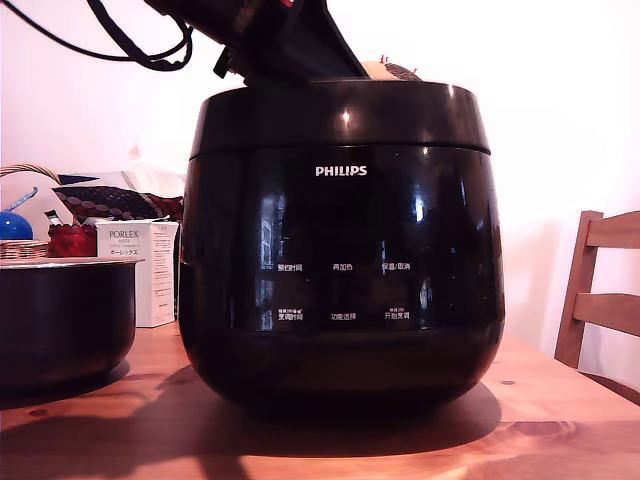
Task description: Open the rice cooker by pressing the large metal button on the top of its lid with medium force
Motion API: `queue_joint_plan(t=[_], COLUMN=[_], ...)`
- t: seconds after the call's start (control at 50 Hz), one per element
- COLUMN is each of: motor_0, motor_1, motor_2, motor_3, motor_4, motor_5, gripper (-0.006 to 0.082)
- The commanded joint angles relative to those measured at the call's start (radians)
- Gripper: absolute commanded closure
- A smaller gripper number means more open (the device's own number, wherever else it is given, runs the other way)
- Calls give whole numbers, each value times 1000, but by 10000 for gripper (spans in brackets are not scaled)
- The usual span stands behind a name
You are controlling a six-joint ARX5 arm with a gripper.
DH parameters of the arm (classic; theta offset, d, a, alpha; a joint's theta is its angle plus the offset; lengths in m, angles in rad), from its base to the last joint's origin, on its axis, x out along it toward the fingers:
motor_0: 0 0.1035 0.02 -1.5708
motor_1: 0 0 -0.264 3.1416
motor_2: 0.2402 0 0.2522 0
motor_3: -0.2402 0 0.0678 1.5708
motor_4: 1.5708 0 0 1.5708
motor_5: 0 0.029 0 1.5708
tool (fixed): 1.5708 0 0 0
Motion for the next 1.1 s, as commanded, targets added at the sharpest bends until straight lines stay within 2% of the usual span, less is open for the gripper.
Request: queue_joint_plan(t=[0.0,0.62,1.08], motor_0=[2,24,111], motor_1=[23,23,23], motor_2=[-33,-33,-33], motor_3=[12,241,288], motor_4=[8,10,3], motor_5=[-13,-58,-82], gripper=[787,787,787])
